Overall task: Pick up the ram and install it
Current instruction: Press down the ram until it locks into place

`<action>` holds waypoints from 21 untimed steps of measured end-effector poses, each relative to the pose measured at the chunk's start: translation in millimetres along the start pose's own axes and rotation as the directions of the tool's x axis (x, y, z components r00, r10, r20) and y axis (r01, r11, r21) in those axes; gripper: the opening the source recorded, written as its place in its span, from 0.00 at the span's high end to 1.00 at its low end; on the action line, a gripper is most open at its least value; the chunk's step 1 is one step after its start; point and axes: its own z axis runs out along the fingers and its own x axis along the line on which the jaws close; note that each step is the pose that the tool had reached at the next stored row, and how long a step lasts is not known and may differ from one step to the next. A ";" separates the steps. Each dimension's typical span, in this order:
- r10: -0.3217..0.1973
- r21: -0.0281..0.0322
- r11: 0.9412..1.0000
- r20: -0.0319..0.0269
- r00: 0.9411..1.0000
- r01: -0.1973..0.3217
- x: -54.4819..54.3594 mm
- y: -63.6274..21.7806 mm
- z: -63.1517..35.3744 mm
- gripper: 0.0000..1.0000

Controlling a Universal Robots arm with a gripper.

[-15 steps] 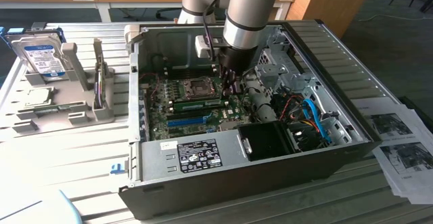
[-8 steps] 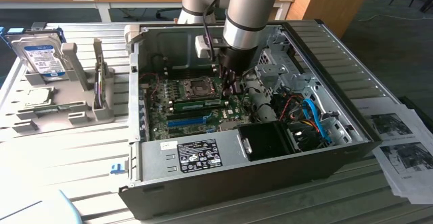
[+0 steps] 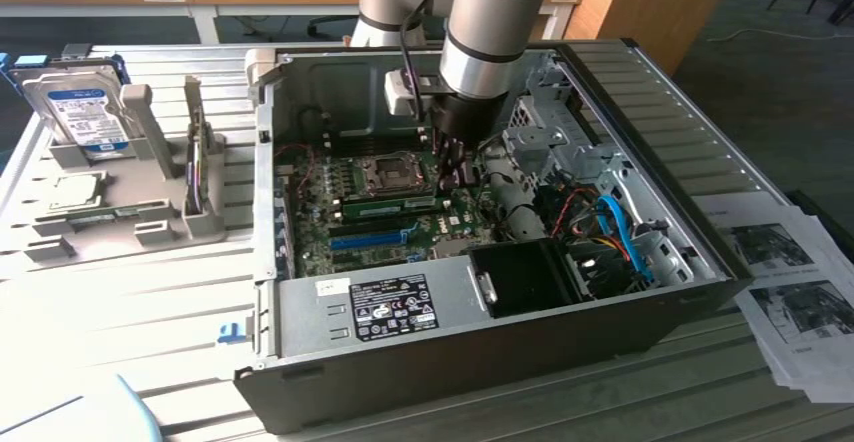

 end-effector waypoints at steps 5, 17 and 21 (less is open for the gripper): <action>0.000 0.000 1.000 0.000 1.000 0.000 0.0 0.0 0.6 0.91; 0.000 0.000 1.000 0.000 1.000 0.000 0.1 -0.1 1.7 0.91; 0.000 0.000 1.000 0.000 1.000 0.000 0.1 -0.1 2.5 0.91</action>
